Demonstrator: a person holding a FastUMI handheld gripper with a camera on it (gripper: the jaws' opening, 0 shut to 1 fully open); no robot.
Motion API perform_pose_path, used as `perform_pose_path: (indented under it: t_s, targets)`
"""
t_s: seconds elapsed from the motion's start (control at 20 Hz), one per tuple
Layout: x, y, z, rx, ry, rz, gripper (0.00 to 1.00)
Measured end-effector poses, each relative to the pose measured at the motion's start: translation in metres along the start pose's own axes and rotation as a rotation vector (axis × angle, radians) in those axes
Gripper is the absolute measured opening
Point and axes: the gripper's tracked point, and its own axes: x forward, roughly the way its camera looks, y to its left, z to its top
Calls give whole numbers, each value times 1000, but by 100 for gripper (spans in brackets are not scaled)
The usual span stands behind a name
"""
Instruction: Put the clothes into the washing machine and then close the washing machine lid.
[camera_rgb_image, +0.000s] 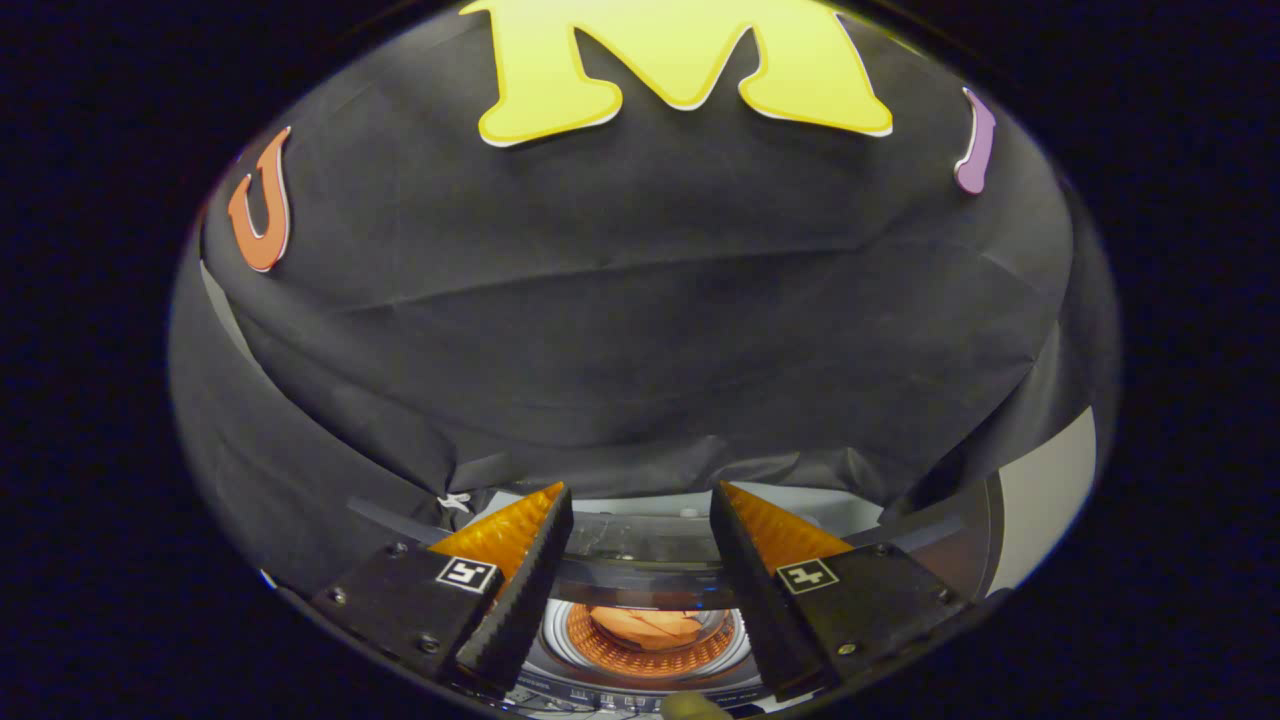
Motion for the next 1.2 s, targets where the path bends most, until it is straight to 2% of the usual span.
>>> perform_pose_path:
  t_s: [1.2]
  targets:
    - [-38, 3, -51, -6, 3, 4, 87]
